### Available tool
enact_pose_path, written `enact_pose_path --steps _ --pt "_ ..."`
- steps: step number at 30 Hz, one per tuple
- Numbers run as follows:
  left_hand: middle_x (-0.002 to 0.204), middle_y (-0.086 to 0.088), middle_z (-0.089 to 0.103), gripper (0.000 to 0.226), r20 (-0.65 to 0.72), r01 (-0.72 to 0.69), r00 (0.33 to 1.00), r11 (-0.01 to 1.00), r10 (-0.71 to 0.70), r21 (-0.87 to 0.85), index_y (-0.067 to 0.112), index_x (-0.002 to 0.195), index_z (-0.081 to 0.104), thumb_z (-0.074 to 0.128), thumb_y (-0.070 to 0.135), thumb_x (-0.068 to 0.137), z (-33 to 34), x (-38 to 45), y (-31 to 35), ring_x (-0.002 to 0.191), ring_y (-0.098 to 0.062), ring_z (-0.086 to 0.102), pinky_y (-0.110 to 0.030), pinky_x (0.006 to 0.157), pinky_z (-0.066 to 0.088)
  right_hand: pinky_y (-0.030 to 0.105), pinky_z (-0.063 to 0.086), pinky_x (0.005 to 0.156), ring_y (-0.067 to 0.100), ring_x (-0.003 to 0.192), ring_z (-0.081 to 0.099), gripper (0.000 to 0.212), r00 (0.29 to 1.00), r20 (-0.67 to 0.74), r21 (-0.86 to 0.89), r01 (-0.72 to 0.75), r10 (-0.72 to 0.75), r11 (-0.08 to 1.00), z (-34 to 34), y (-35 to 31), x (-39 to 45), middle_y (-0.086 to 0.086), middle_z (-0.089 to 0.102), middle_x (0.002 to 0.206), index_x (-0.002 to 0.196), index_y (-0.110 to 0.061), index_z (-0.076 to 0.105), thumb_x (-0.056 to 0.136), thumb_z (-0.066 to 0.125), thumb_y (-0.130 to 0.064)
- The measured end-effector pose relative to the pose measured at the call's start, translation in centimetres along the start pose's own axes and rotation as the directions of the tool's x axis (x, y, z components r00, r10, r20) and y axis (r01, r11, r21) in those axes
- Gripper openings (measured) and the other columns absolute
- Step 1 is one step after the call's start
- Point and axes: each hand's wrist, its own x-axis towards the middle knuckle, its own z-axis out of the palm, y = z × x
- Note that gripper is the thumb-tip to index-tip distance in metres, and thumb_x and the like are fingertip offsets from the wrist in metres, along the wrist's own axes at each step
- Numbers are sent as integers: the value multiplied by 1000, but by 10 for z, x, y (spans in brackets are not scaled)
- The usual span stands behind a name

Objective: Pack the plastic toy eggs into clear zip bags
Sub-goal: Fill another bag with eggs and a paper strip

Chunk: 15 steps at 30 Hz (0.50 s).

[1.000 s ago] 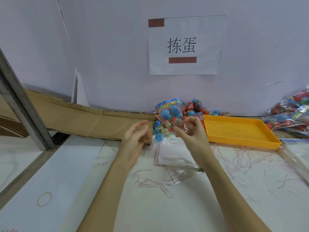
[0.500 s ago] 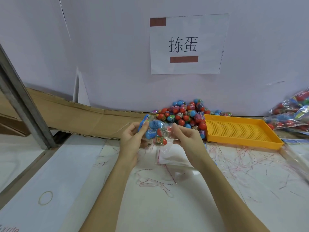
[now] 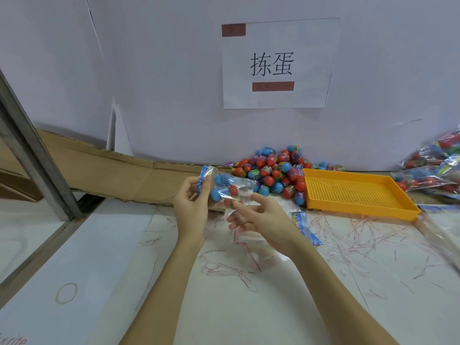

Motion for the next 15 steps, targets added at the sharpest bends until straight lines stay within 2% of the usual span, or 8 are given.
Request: enact_pose_path --steps 2,4,6,8,11,15 --pt "80 1 71 11 4 3 1000 1000 -3 -5 33 85 71 74 37 95 -1 0 1 69 -16 67 -29 61 59 26 58 68 24 75 72 24 999 -1 -7 38 -38 999 -5 1 1 19 76 92 115 -3 63 99 66 -21" --pt "71 7 66 11 13 28 1000 1000 -28 -2 29 89 71 74 37 95 -1 0 2 56 -9 57 -21 51 49 24 56 66 20 71 69 27 999 9 -23 54 -53 998 -12 -1 2 19 76 89 116 1 62 98 67 -17" --pt "69 12 63 13 18 58 998 998 -57 -10 26 90 70 73 38 95 1 1 2 54 -3 52 -18 48 44 23 55 65 18 69 67 32 999 20 -53 48 -47 997 -18 -3 1 17 76 87 123 -1 58 97 68 -18" --pt "73 14 66 13 16 64 998 998 -64 -4 28 90 71 73 41 95 2 0 2 58 0 54 -15 49 44 23 55 65 17 69 67 37 998 51 -83 41 -37 996 -23 -5 1 17 76 89 128 -5 54 97 69 -21" --pt "78 14 68 15 46 66 997 998 -66 -3 29 91 72 74 43 92 3 -2 3 62 1 57 -14 50 45 24 57 67 21 74 72 48 997 67 -117 36 -28 993 -27 -5 0 16 77 93 133 -7 51 95 71 -29" --pt "81 12 69 28 86 101 991 995 -100 -5 29 98 72 71 53 85 1 -2 6 58 -1 53 -15 46 42 25 61 69 25 91 77 51 998 58 -86 -15 20 996 -28 -7 -1 7 79 98 122 -20 61 90 67 -59"
